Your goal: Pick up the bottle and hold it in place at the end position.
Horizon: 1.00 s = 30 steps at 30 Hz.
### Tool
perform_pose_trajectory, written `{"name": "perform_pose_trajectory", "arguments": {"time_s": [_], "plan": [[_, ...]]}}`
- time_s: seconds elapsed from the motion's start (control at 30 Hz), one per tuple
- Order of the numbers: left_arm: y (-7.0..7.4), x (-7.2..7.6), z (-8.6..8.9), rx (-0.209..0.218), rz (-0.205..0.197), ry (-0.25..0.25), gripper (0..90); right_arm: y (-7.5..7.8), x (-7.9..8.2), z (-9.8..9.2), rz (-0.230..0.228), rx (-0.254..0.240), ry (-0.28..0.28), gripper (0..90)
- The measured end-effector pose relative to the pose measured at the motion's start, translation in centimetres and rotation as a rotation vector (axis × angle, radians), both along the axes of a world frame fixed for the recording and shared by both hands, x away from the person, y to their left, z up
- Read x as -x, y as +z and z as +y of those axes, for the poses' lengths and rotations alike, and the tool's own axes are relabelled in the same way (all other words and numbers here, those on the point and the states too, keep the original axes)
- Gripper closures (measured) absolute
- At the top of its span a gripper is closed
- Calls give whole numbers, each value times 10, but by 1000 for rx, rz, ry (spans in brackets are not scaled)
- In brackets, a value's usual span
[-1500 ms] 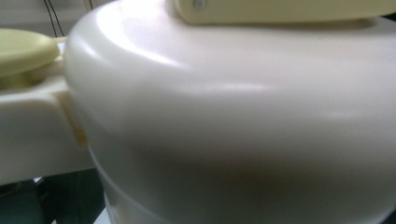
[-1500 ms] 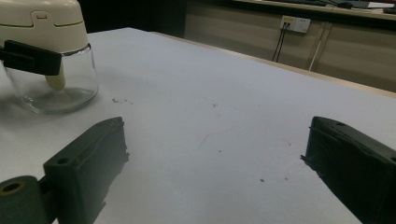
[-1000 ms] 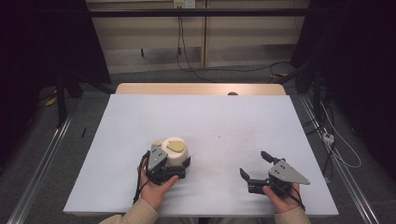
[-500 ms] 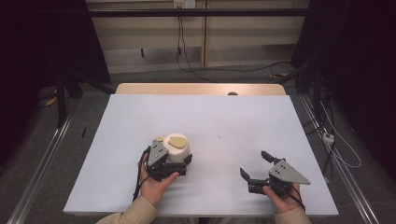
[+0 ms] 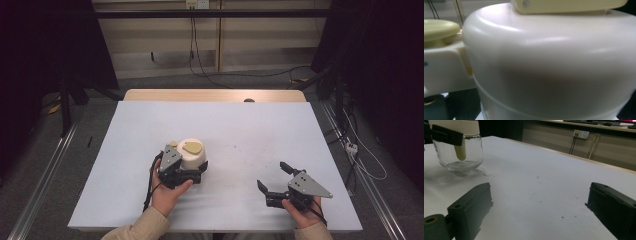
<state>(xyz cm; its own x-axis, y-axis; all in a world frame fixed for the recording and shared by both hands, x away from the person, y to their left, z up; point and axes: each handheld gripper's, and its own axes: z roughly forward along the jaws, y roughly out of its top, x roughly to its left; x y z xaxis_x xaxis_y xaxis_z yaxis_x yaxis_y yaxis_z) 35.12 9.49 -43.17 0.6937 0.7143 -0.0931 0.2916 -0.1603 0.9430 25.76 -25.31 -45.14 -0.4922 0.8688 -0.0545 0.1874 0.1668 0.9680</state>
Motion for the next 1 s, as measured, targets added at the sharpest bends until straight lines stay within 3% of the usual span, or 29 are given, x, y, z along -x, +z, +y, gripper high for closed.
{"name": "perform_pose_trajectory", "arguments": {"time_s": [0.4,1.0], "plan": [[0,-8,-6,-11,23,-22,50,0,0,0,-1,-3,1,45],[6,-18,-14,-13,4,-39,50,0,0,-1,-2,-5,1,48]]}}
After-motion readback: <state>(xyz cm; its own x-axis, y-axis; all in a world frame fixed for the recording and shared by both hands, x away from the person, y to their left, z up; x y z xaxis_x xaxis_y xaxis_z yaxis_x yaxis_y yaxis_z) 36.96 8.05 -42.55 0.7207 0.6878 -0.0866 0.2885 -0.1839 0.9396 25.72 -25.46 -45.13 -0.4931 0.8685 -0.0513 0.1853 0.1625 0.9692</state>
